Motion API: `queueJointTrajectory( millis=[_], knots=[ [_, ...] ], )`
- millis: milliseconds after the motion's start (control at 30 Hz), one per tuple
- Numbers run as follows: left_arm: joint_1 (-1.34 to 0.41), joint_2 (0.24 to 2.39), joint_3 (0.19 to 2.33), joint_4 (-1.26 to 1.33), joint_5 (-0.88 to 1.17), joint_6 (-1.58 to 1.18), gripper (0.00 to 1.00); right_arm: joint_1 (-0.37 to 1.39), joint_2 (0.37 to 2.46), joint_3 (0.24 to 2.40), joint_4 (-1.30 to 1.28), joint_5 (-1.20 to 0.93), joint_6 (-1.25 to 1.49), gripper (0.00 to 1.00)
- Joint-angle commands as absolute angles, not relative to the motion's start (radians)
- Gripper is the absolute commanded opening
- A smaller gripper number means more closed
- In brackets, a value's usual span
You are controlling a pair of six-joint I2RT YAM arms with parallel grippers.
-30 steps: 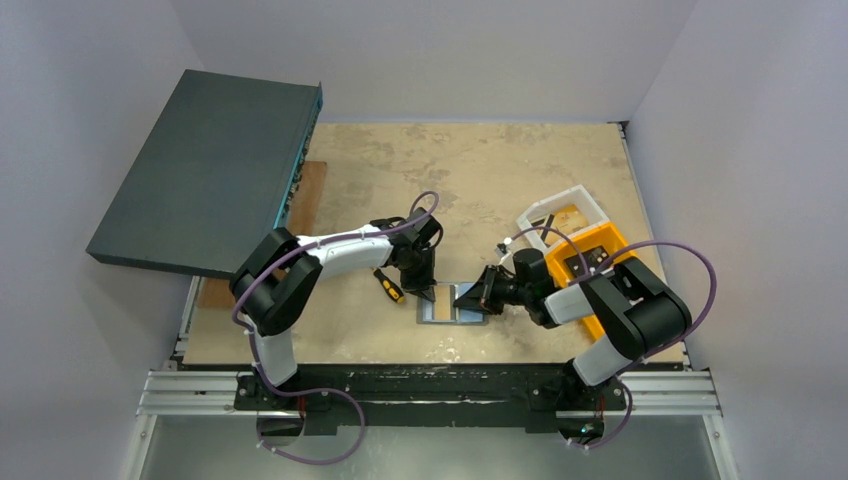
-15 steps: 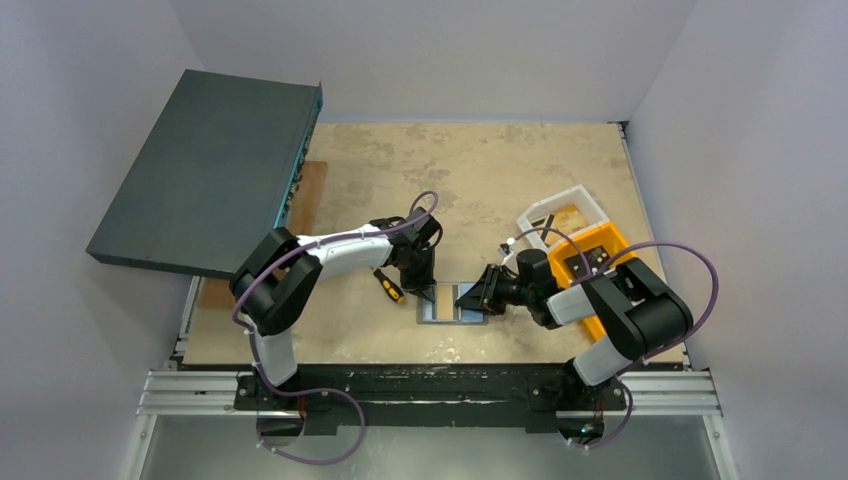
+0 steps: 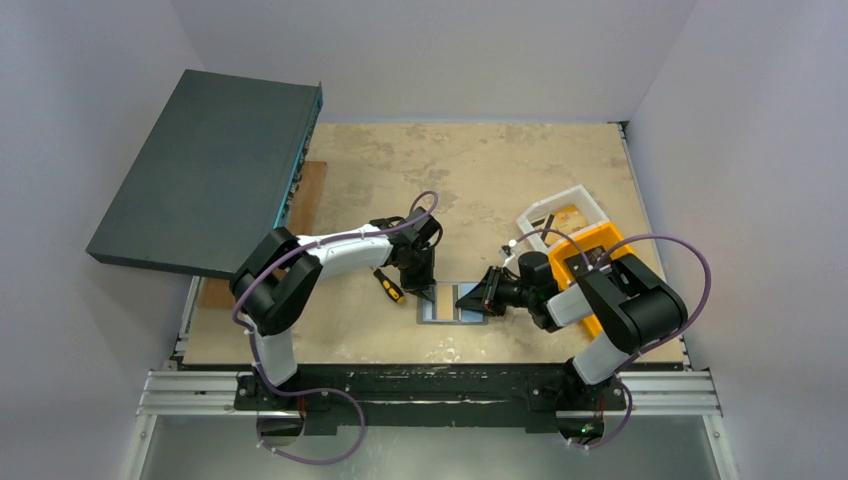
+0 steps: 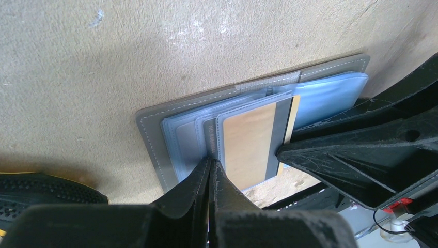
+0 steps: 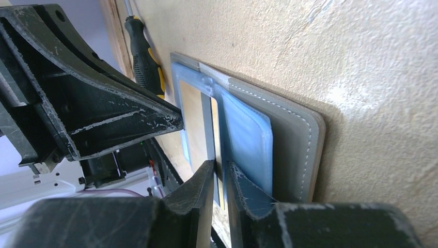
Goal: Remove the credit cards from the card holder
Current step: Remove the credit card from the card holder.
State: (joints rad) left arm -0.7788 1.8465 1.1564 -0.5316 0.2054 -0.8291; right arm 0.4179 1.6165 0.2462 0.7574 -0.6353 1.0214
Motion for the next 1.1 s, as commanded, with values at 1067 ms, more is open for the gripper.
queueJointTrajectory(
  millis=[1067],
  knots=[
    [-0.767,1.925,1.131,-0.612,0.081,-0.808,0.0,0.371,1.57,0.188,0.644,-0.534,1.021,0.0]
  ],
)
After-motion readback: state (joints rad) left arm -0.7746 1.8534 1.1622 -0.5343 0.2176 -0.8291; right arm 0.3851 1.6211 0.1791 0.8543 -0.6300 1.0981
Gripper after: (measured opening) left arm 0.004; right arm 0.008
